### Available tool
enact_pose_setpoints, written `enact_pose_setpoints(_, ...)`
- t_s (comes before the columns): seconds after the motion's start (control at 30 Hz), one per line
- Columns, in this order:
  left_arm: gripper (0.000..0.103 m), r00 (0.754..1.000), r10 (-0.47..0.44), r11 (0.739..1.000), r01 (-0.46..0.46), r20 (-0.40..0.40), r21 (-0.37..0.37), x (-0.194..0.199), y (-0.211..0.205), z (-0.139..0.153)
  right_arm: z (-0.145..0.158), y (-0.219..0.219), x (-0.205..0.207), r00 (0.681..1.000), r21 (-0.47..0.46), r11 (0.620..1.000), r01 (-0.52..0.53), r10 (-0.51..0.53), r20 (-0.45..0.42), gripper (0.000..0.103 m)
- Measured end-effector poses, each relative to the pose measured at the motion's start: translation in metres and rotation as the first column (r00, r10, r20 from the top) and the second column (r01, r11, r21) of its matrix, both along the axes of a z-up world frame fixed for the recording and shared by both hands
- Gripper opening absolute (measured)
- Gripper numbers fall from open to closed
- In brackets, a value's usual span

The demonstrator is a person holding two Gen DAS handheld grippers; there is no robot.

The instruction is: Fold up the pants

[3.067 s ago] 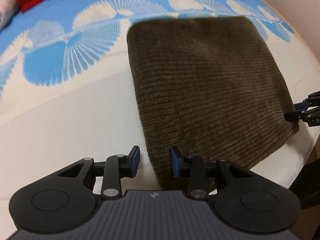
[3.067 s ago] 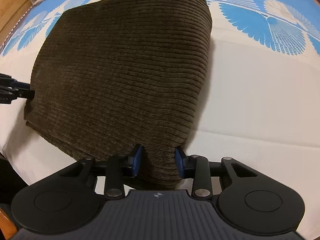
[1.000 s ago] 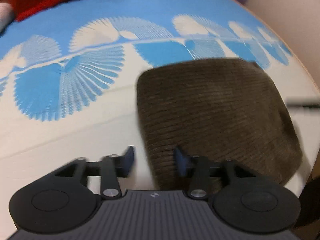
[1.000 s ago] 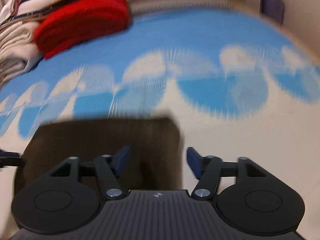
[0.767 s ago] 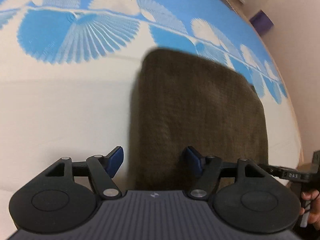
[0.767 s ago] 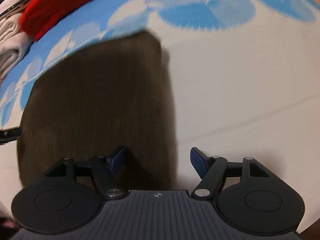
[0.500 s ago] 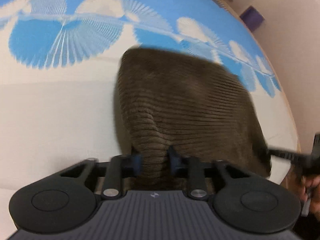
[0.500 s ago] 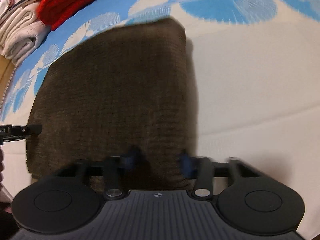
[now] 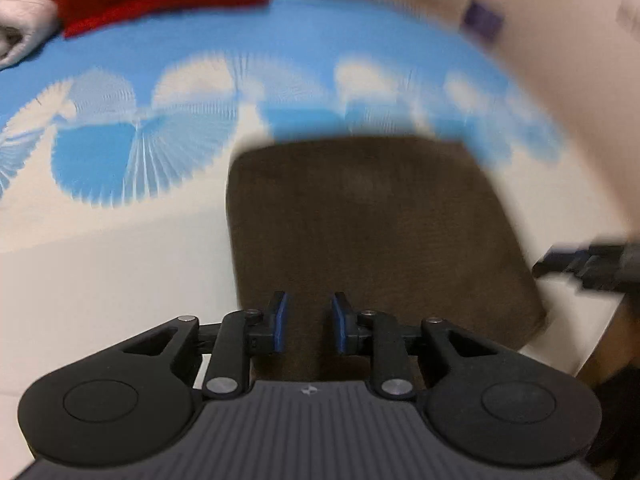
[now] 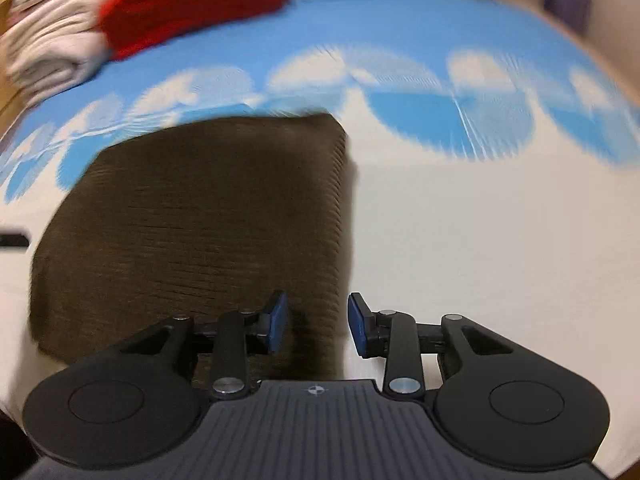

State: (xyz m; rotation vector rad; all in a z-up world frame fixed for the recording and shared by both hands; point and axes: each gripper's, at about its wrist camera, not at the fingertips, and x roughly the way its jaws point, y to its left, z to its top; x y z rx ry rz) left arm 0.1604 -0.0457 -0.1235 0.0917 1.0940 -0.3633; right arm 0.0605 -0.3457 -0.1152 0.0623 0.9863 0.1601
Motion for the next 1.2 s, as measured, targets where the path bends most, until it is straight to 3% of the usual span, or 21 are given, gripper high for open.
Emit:
enact_pose_setpoints(0.07, 0.032, 0.998, -0.045, 0.991, 0.05, -0.046, 0.127, -0.004, -0.011, -0.023, -0.022, 0.005, 0.0, 0.994, -0.053, 0.998, -0.038, 0.032, -0.107, 0.04)
enact_pose_setpoints(0.13, 0.037, 0.999, -0.036, 0.985, 0.036, -0.005, 0.169, -0.009, -0.02, -0.007, -0.038, 0.0, -0.001, 0.984, -0.055, 0.998, -0.013, 0.004, -0.178, 0.049)
enact_pose_setpoints(0.2, 0.054, 0.997, 0.005, 0.991, -0.016, 0.082, 0.13, -0.024, -0.023, 0.022, -0.022, -0.004, -0.004, 0.989, -0.063, 0.997, 0.045, -0.053, -0.135, 0.051)
enact_pose_setpoints(0.27, 0.089, 0.984, 0.047, 0.993, -0.064, 0.173, 0.098, -0.045, -0.027, 0.052, 0.008, -0.007, -0.019, 0.995, -0.035, 0.994, 0.102, -0.102, -0.013, 0.059)
enact_pose_setpoints(0.3, 0.093, 0.974, 0.07, 0.989, -0.095, 0.215, 0.11, -0.057, -0.031, 0.064, 0.02, -0.006, -0.029, 0.993, -0.015, 0.994, 0.111, -0.111, 0.032, 0.063)
enact_pose_setpoints(0.37, 0.094, 0.947, 0.105, 0.978, -0.153, 0.303, 0.139, -0.085, -0.037, 0.085, 0.046, -0.002, -0.052, 0.984, 0.003, 0.993, 0.122, -0.121, 0.128, 0.082)
enact_pose_setpoints(0.43, 0.094, 0.918, 0.15, 0.971, -0.206, 0.366, 0.118, -0.111, -0.042, 0.099, 0.067, 0.01, -0.078, 0.969, -0.012, 0.992, 0.123, -0.118, 0.215, 0.094)
enact_pose_setpoints(0.53, 0.099, 0.895, 0.265, 0.955, -0.294, 0.358, 0.028, -0.145, -0.04, 0.107, 0.085, 0.024, -0.122, 0.94, -0.023, 0.994, 0.103, -0.089, 0.329, 0.101)
enact_pose_setpoints(0.63, 0.103, 0.902, 0.306, 0.948, -0.317, 0.305, -0.015, -0.167, -0.038, 0.096, 0.087, 0.031, -0.151, 0.913, -0.025, 0.995, 0.095, -0.077, 0.4, 0.102)
enact_pose_setpoints(0.73, 0.103, 0.915, 0.296, 0.951, -0.309, 0.274, 0.008, -0.182, -0.041, 0.071, 0.088, 0.038, -0.167, 0.906, 0.03, 0.993, 0.112, -0.114, 0.408, 0.102)
enact_pose_setpoints(0.83, 0.103, 0.915, 0.284, 0.946, -0.316, 0.286, 0.072, -0.185, -0.045, 0.048, 0.063, 0.053, -0.162, 0.925, -0.017, 0.99, 0.138, -0.123, 0.36, 0.102)
enact_pose_setpoints(0.93, 0.103, 0.923, 0.28, 0.949, -0.307, 0.262, 0.066, -0.18, -0.044, 0.036, 0.051, 0.06, -0.145, 0.95, -0.011, 0.986, 0.164, -0.154, 0.272, 0.102)
enact_pose_setpoints(1.0, 0.103, 0.923, 0.292, 0.95, -0.31, 0.251, 0.033, -0.172, -0.042, 0.031, 0.046, 0.062, -0.138, 0.954, 0.001, 0.986, 0.165, -0.16, 0.254, 0.102)
enact_pose_setpoints(1.2, 0.103, 0.921, 0.292, 0.95, -0.31, 0.258, 0.03, -0.162, -0.044, 0.022, 0.032, 0.064, -0.126, 0.962, -0.011, 0.981, 0.196, -0.19, 0.197, 0.102)
